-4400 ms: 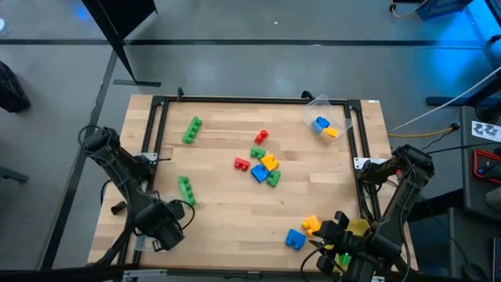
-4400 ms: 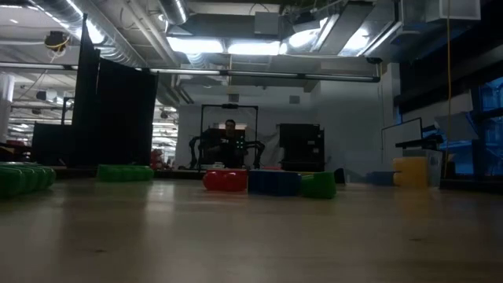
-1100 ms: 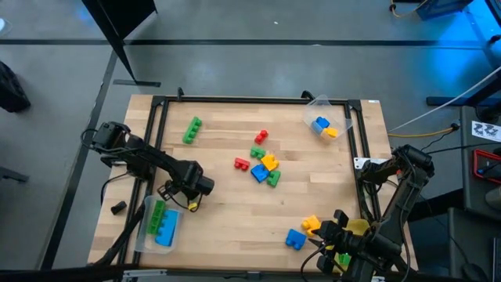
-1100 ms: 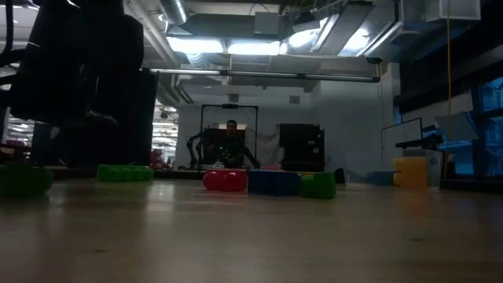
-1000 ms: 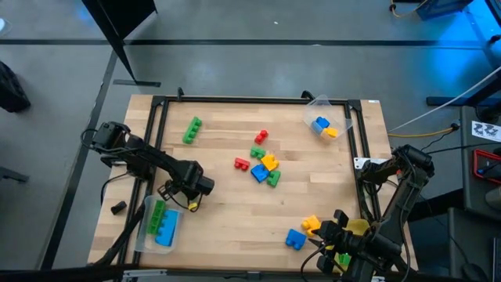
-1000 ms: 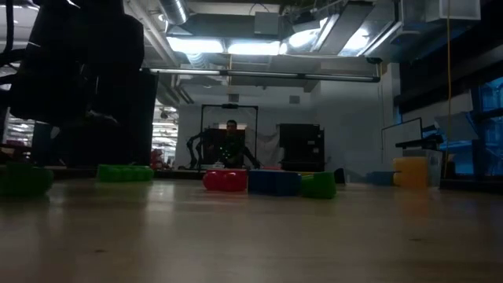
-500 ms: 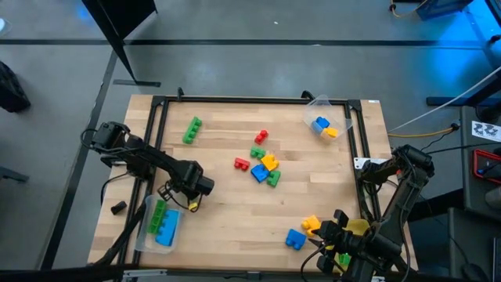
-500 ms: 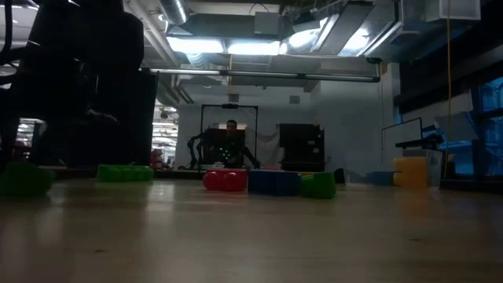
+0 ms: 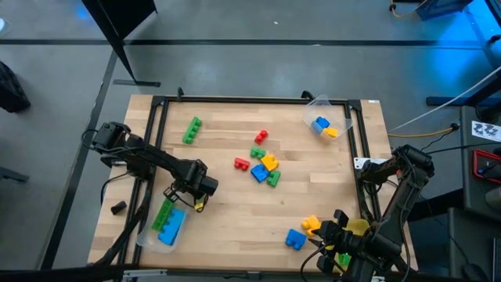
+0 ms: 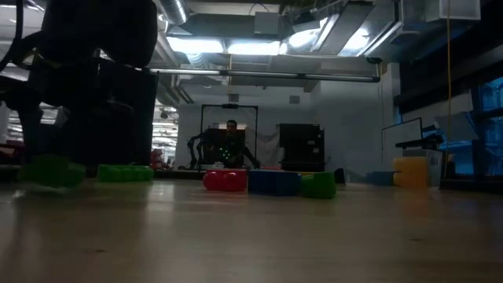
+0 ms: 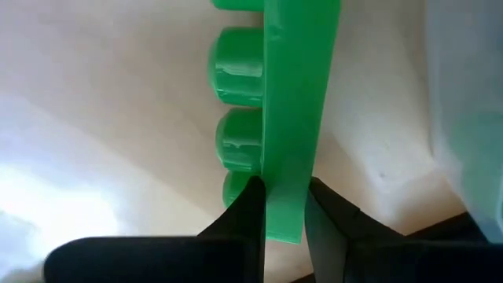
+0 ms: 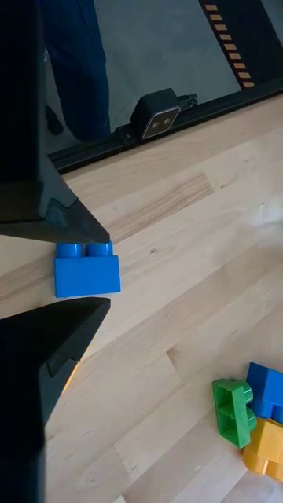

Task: Sort blocks by size
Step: Put the bottom 4 stud green game piece into the bottom transparent bin

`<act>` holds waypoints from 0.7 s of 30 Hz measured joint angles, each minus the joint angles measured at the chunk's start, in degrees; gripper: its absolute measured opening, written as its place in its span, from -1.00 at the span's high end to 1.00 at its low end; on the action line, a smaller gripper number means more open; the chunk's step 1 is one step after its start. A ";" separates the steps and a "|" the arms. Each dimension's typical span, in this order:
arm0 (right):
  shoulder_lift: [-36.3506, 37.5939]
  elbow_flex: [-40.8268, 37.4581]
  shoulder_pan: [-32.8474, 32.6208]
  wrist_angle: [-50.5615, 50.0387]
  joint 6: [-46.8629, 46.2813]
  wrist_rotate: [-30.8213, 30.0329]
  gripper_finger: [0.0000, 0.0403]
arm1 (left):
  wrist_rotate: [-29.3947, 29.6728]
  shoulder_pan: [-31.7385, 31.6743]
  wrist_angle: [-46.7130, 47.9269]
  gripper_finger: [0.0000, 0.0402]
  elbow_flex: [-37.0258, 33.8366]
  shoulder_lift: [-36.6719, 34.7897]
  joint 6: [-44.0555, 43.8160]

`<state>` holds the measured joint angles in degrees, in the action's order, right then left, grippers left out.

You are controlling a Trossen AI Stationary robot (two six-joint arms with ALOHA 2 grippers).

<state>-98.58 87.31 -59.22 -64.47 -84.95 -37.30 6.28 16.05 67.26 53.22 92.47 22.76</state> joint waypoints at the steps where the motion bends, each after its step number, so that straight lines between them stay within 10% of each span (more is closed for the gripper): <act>1: 0.02 0.00 0.00 -0.02 0.00 0.00 0.39 | 0.64 0.00 0.51 0.77 0.17 0.00 -0.26; 21: 0.02 0.00 0.00 -0.02 0.00 0.36 0.39 | 3.17 0.15 19.09 0.78 14.74 -0.26 -8.92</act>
<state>-98.56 87.31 -59.22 -64.49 -84.95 -36.93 9.45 16.21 86.34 67.96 92.20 13.85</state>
